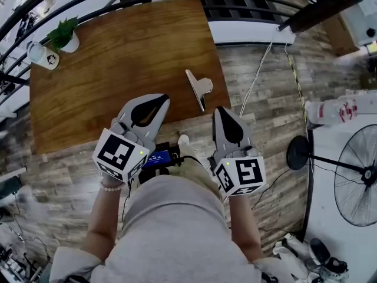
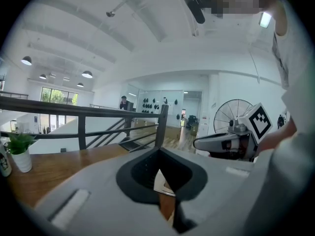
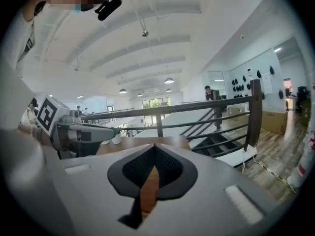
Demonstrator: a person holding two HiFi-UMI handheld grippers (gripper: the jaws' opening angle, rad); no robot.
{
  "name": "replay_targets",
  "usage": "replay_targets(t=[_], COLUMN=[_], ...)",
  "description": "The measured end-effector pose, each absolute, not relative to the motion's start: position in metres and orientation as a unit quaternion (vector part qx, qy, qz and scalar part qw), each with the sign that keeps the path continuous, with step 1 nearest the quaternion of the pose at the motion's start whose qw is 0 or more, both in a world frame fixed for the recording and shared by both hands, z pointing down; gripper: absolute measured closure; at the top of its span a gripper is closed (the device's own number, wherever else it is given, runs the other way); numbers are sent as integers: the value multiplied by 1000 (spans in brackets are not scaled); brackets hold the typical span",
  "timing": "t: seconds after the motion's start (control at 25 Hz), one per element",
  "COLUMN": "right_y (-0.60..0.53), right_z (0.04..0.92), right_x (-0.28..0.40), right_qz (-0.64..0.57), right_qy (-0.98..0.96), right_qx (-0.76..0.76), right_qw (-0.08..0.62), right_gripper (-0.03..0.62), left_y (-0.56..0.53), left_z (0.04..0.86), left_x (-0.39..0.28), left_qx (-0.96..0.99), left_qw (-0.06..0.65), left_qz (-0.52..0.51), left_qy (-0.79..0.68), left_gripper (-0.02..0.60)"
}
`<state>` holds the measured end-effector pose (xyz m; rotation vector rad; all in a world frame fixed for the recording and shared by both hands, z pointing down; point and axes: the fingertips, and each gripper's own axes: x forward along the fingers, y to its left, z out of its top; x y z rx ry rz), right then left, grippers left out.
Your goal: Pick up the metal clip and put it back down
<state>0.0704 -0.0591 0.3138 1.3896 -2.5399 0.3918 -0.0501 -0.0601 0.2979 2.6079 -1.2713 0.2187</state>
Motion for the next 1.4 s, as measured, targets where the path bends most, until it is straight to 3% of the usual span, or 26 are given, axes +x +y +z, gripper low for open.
replay_targets(t=[1.4], right_y=[-59], right_z=[323], right_x=[77], right_qz=[134], right_qy=[-859], right_qx=[478], right_qw=[125], right_gripper=[571], left_y=[-59], left_z=[314], left_x=[-55], left_qx=[889], left_qw=[118], left_qz=[97], left_qy=[-432], left_gripper=[581])
